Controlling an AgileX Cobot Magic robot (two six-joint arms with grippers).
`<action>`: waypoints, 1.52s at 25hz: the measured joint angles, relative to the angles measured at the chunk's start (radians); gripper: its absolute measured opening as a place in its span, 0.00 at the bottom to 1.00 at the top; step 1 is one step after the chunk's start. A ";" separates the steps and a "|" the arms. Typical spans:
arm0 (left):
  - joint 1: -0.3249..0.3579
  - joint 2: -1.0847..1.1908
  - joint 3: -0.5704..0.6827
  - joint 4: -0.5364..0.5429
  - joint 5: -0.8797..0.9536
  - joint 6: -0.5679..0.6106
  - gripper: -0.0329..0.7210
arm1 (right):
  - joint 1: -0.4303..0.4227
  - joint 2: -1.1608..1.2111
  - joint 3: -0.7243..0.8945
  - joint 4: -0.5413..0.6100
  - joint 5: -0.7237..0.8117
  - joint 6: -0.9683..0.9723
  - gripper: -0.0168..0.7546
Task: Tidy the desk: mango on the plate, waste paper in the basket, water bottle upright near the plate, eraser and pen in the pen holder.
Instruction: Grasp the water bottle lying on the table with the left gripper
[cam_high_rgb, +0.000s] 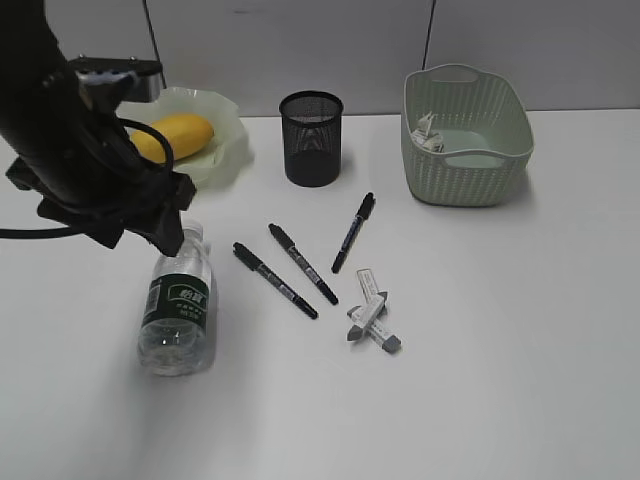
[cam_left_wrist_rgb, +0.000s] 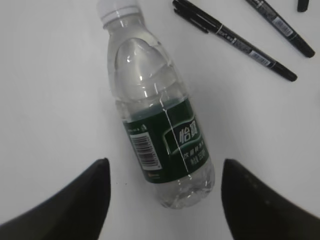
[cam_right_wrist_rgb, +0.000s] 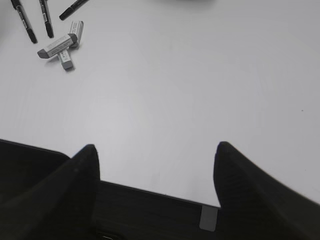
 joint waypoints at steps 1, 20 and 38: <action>-0.002 0.018 0.000 -0.001 -0.010 0.000 0.74 | 0.000 0.000 0.000 0.000 -0.001 0.000 0.75; -0.002 0.233 -0.006 0.006 -0.167 -0.232 0.93 | 0.000 0.000 0.000 0.000 -0.003 0.000 0.75; -0.002 0.313 -0.006 0.043 -0.318 -0.269 0.67 | 0.000 0.000 0.000 0.003 -0.005 0.000 0.75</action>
